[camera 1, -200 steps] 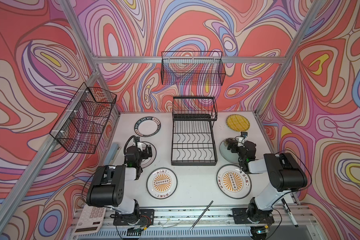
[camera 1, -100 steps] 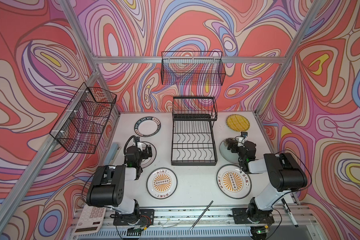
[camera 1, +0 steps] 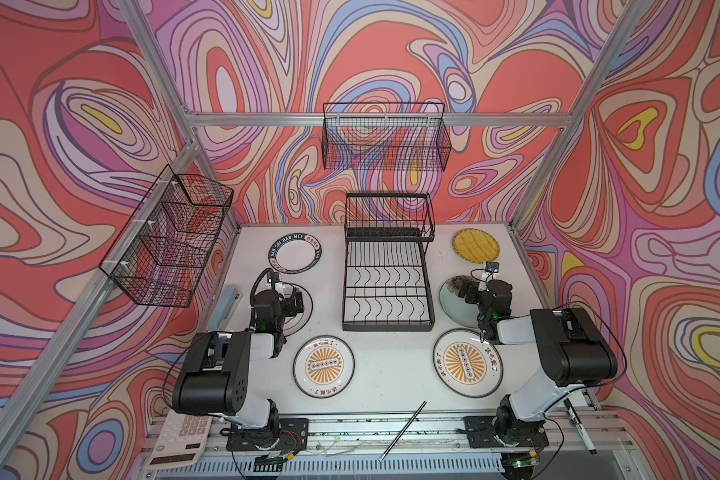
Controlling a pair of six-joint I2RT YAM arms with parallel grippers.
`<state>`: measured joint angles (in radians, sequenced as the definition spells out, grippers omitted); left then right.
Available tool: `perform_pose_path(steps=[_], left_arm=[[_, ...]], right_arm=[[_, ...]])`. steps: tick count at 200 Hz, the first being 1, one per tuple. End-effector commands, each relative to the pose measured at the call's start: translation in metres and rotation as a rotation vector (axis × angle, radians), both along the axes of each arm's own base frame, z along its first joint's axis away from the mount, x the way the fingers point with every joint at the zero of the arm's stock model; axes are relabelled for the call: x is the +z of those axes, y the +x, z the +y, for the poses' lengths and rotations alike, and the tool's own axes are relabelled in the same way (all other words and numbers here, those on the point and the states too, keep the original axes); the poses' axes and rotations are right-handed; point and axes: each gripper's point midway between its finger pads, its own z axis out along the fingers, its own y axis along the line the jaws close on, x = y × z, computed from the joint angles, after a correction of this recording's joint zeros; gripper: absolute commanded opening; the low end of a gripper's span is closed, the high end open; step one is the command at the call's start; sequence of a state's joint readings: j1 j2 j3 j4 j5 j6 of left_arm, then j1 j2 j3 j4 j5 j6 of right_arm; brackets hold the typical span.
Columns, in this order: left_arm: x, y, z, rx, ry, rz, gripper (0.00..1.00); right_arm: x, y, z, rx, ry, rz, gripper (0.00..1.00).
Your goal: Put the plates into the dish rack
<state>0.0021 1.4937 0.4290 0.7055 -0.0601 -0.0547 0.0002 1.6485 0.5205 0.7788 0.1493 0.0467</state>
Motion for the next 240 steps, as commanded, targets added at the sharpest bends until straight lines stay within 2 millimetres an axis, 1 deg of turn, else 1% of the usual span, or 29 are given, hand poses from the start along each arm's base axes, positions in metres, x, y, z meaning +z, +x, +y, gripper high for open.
perform_pose_path(steps=[1,16,26,30,33,34,44,54,60,62,74,79,88,100,105,116,136,160,174,192,215,240], left_arm=[[0.033,0.008,0.015,0.101,0.019,0.031,1.0],[0.05,0.004,0.01,0.115,0.029,0.017,1.0],[0.064,-0.003,0.003,0.112,0.015,0.004,1.0],[0.07,-0.006,0.0,0.109,0.001,0.0,1.0],[0.079,-0.008,-0.002,0.109,-0.008,-0.016,1.0],[0.078,-0.009,-0.003,0.11,-0.013,-0.009,1.0],[0.094,-0.02,-0.01,0.106,-0.064,-0.023,1.0],[0.108,-0.031,-0.013,0.125,-0.106,-0.029,1.0],[0.112,-0.039,-0.013,0.151,-0.125,-0.022,1.0],[0.114,-0.041,-0.013,0.16,-0.133,-0.021,1.0],[0.118,-0.055,-0.015,0.187,-0.169,-0.002,1.0],[0.119,-0.059,-0.019,0.176,-0.179,0.007,1.0],[0.12,-0.065,-0.024,0.174,-0.199,0.019,1.0],[0.116,-0.072,-0.033,0.162,-0.246,0.052,1.0],[0.115,-0.074,-0.038,0.15,-0.268,0.062,1.0],[0.106,-0.083,-0.045,0.145,-0.306,0.127,1.0],[0.094,-0.095,-0.05,0.168,-0.335,0.201,1.0],[0.086,-0.107,-0.056,0.178,-0.358,0.245,1.0],[0.085,-0.113,-0.054,0.197,-0.375,0.265,1.0],[0.089,-0.117,-0.055,0.192,-0.393,0.255,0.99],[0.098,-0.12,-0.058,0.161,-0.414,0.223,0.99],[0.103,-0.122,-0.061,0.132,-0.421,0.218,0.99]], right_arm=[[0.03,-0.001,-0.01,-0.072,0.009,-0.004,0.98],[0.05,-0.005,-0.007,-0.072,0.047,-0.014,0.98],[0.064,-0.006,0.0,-0.039,0.072,-0.032,0.98],[0.067,-0.007,0.003,-0.027,0.08,-0.032,0.98],[0.07,-0.008,0.006,-0.017,0.086,-0.03,0.98],[0.07,-0.008,0.007,-0.014,0.088,-0.028,0.98],[0.077,-0.01,0.013,0.003,0.111,-0.017,0.98],[0.081,-0.011,0.026,0.045,0.149,0.01,0.98],[0.081,-0.012,0.036,0.079,0.167,0.04,0.97],[0.085,-0.011,0.04,0.093,0.173,0.035,0.97],[0.079,-0.015,0.061,0.149,0.203,0.111,0.97],[0.078,-0.016,0.072,0.182,0.212,0.136,0.97],[0.072,-0.02,0.089,0.227,0.229,0.197,0.93],[0.061,-0.026,0.109,0.275,0.252,0.275,0.86],[0.058,-0.029,0.116,0.29,0.261,0.297,0.84],[0.049,-0.035,0.127,0.307,0.277,0.341,0.81],[0.036,-0.045,0.138,0.315,0.295,0.399,0.75],[0.013,-0.056,0.147,0.311,0.288,0.478,0.65],[0.0,-0.061,0.151,0.314,0.288,0.52,0.6],[-0.008,-0.065,0.158,0.326,0.286,0.547,0.56],[-0.014,-0.067,0.163,0.328,0.272,0.567,0.5],[-0.021,-0.068,0.166,0.328,0.249,0.592,0.4]])
